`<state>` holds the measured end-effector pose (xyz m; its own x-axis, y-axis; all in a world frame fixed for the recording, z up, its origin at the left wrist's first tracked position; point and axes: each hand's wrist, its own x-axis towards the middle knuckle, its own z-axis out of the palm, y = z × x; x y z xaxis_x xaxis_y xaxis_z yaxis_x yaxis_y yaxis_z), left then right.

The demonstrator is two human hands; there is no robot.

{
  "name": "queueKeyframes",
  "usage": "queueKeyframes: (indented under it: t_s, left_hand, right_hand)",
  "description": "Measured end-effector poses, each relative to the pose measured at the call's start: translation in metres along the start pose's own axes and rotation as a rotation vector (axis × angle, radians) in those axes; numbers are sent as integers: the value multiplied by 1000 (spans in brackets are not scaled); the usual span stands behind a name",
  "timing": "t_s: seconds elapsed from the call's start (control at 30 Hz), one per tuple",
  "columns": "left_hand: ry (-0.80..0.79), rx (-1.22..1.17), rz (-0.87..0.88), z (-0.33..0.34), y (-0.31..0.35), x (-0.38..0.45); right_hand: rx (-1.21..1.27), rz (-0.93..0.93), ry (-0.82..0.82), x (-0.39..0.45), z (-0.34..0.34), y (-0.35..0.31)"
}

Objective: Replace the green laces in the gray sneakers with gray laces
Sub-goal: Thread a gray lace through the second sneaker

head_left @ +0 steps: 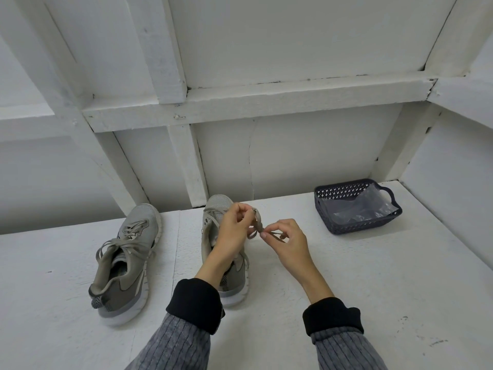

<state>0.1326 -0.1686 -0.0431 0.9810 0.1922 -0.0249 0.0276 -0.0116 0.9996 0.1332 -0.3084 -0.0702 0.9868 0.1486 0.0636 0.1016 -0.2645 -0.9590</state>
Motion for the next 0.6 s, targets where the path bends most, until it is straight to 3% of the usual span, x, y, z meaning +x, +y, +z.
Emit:
queueKeyframes:
  t_s: [0.33, 0.53, 0.6]
  left_hand:
    - [-22, 9, -30, -1, 6, 2]
    - [39, -564, -154, -8, 8, 5]
    - [75, -550, -141, -12, 10, 5]
  right_hand:
    - [-123, -72, -14, 0, 1, -2]
    - [11, -29, 52, 5, -2, -2]
    - [85, 0, 79, 5, -3, -2]
